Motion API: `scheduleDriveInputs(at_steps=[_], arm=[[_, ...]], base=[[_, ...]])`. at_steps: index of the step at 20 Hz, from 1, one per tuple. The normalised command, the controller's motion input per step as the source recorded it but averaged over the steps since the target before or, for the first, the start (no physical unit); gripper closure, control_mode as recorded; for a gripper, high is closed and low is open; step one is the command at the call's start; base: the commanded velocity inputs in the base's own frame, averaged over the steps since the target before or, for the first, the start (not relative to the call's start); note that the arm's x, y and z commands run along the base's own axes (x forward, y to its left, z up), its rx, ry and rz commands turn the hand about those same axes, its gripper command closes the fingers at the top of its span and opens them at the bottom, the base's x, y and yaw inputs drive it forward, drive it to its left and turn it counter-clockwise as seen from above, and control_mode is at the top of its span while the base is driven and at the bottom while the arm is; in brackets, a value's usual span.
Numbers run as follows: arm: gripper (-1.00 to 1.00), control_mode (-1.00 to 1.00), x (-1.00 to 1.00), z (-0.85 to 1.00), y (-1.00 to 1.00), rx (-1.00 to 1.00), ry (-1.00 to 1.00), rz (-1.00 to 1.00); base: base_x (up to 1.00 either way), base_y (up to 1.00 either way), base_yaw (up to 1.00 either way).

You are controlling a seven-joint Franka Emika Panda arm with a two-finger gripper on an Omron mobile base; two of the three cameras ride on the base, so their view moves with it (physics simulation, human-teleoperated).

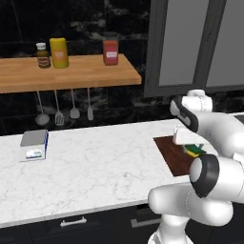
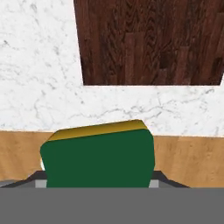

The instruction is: Pick up the sponge from the counter and clean the cutting board by briefly scrubbing or pressing down on the cutting board. Once finished, release the sponge.

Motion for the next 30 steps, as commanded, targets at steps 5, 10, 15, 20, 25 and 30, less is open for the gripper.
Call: scheduleDriveInputs(at_steps=[5,10,15,20,25,30], arm=[[1.0,-1.0,0.07,-0.57,-0.14,0.02,-0.35,0.12],[1.0,-1.0,0.48,-0.3,-0.02,0.09,-0.25,0.09],[1.0,-1.0,0.63,-0.02,0.0,0.06,-0.09,0.07],[1.0,-1.0,0.38,-0.42,0.0,0.0,-0.12,0.08],[1.0,-1.0,0.37,-0.61,0.0,0.0,-0.16,0.09],[1.0,-1.0,0.54,-0.4,0.0,0.0,-0.1,0.1]], base=[[0.0,0.0,0.0],[0.0,0.0,0.0],[0.0,0.0,0.0],[0.0,0.0,0.0],[0.0,0.0,0.0],[0.0,0.0,0.0]])
